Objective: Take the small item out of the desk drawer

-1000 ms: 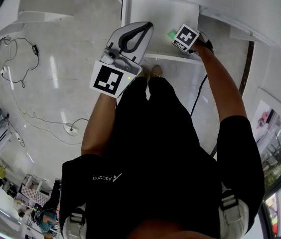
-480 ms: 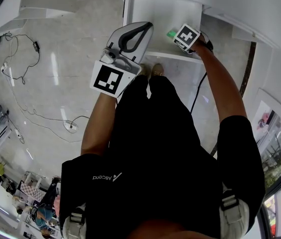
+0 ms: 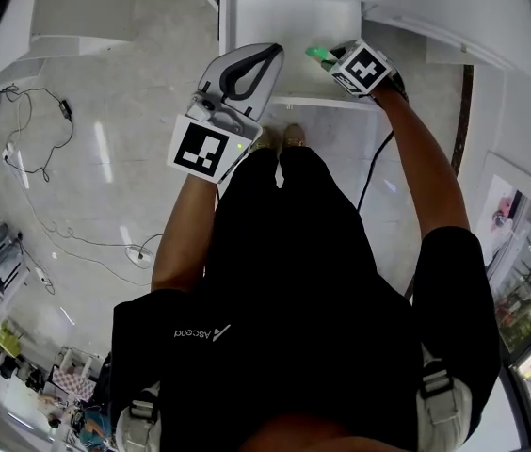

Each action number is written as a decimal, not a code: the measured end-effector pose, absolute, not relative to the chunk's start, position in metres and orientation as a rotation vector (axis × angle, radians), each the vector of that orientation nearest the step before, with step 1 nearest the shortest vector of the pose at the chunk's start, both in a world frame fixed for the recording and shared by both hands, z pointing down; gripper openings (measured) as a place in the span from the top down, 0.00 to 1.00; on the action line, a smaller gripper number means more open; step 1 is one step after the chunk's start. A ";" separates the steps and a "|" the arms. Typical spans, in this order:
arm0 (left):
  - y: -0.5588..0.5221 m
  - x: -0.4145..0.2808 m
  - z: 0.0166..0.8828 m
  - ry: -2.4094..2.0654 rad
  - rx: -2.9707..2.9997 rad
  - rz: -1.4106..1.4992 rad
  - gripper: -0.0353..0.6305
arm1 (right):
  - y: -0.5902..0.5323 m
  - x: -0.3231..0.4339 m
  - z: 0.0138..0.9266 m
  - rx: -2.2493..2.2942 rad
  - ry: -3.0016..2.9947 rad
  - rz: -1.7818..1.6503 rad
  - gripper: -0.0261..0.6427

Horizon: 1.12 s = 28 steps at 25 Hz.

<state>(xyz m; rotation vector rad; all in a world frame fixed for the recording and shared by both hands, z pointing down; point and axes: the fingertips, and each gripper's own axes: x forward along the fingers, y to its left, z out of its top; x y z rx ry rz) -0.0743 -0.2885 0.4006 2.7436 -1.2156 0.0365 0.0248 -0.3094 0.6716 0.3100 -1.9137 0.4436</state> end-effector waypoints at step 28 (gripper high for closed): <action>-0.258 -0.028 0.307 -1.051 2.941 -0.124 0.95 | -0.272 0.040 0.347 0.972 -2.714 0.415 0.82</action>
